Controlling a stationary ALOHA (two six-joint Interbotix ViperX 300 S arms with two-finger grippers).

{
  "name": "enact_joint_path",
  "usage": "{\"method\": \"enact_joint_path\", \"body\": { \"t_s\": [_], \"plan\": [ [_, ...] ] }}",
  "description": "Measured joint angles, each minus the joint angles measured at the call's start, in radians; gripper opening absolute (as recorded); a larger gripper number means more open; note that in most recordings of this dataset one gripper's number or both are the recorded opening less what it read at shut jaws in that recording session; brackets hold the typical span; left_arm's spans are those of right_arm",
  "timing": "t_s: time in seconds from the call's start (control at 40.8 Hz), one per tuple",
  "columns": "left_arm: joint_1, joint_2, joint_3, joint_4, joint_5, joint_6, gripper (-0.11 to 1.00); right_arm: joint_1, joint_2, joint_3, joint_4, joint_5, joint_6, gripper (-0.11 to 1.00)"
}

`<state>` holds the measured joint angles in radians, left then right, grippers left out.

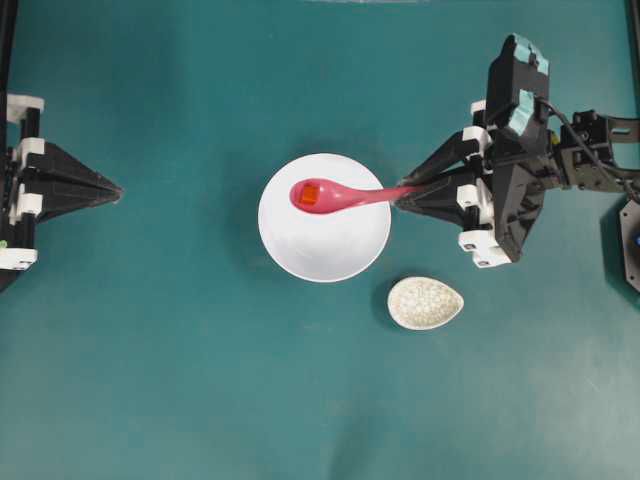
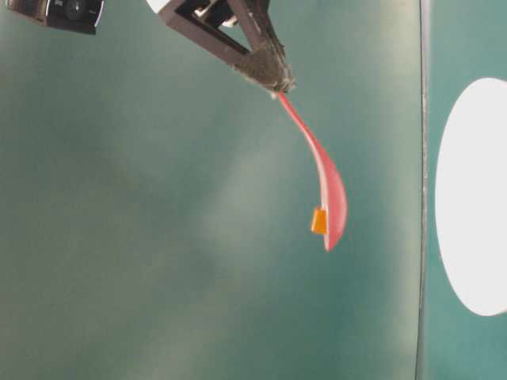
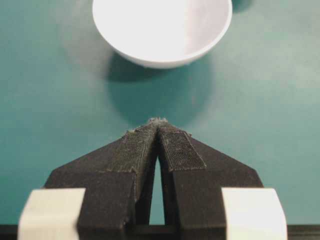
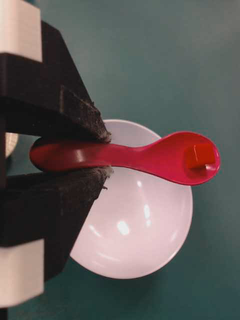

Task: Grip the spoon and scoop the red block from the bowl with right arm.
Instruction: 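Raise the spoon holding the red cube above the bowl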

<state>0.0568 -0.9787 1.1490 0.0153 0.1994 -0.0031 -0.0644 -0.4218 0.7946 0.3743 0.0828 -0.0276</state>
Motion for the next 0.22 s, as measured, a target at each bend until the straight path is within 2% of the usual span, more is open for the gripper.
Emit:
{"method": "enact_joint_path", "body": {
  "t_s": [0.221],
  "plan": [
    [0.0,0.002,0.002,0.0,0.0,0.0,0.0,0.0,-0.002,-0.002,-0.002,-0.002,0.002,0.24]
  ]
}}
